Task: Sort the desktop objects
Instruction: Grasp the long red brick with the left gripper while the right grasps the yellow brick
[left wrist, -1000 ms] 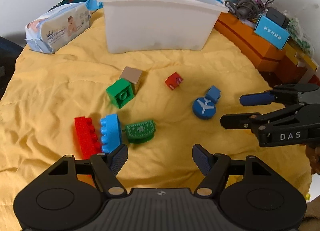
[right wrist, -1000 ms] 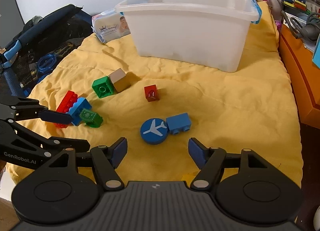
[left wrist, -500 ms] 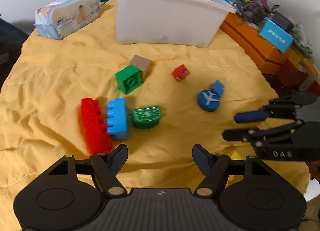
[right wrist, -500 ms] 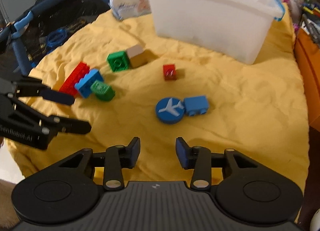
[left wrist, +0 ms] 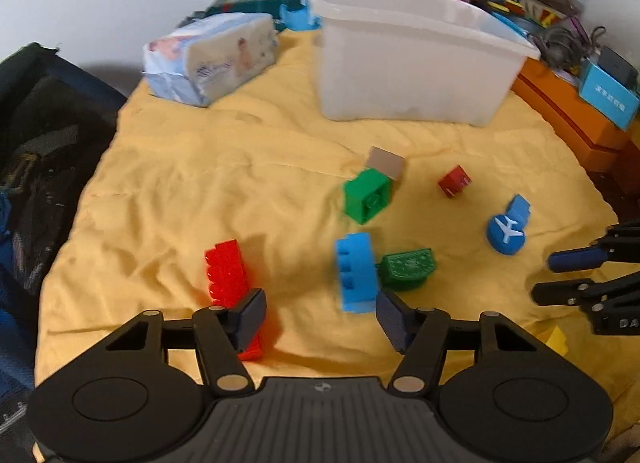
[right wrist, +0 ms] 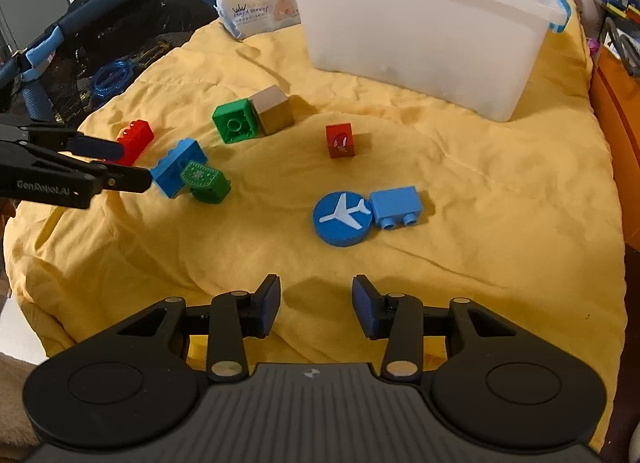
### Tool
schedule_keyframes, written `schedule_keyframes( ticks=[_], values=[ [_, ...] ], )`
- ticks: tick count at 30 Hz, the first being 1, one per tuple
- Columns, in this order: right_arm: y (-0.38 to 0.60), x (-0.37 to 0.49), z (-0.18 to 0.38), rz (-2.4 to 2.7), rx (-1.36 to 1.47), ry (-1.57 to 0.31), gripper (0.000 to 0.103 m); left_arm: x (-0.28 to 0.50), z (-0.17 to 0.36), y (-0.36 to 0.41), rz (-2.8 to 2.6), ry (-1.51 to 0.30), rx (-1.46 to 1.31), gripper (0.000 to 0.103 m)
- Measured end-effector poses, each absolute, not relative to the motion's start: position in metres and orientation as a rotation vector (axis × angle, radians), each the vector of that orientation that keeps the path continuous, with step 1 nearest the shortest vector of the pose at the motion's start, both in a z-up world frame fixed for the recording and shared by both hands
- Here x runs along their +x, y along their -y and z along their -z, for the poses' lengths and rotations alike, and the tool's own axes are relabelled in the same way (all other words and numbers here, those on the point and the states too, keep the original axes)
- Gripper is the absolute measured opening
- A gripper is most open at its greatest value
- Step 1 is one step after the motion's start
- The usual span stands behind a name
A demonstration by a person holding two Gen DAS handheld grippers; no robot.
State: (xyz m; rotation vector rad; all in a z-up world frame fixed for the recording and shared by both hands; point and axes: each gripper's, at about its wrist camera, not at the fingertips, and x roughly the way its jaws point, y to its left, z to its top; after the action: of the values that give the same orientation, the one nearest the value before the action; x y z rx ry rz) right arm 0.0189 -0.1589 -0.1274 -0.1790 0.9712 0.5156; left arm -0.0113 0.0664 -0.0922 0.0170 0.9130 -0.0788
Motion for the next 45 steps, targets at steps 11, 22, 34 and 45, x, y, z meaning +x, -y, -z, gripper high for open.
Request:
schedule_keyframes(
  ticks=[11,22,34,45],
  values=[
    [0.157,0.0,0.108,-0.7,-0.257,-0.992,0.047,-0.015,0.092,-0.132,-0.085,-0.89,-0.179,0.066],
    [0.139,-0.022,0.096,-0.918,-0.387,-0.991,0.034,-0.001,0.098,-0.072,0.117,-0.886,-0.03,0.063],
    [0.125,-0.019,0.101,-1.004,-0.477,-0.956,0.034,-0.012,0.087,-0.062,0.117,-0.864,-0.023,0.063],
    [0.102,0.008,0.119,-1.033,-0.518,-0.964,0.026,-0.022,0.085,-0.092,0.017,-0.876,-0.07,0.063]
  ],
)
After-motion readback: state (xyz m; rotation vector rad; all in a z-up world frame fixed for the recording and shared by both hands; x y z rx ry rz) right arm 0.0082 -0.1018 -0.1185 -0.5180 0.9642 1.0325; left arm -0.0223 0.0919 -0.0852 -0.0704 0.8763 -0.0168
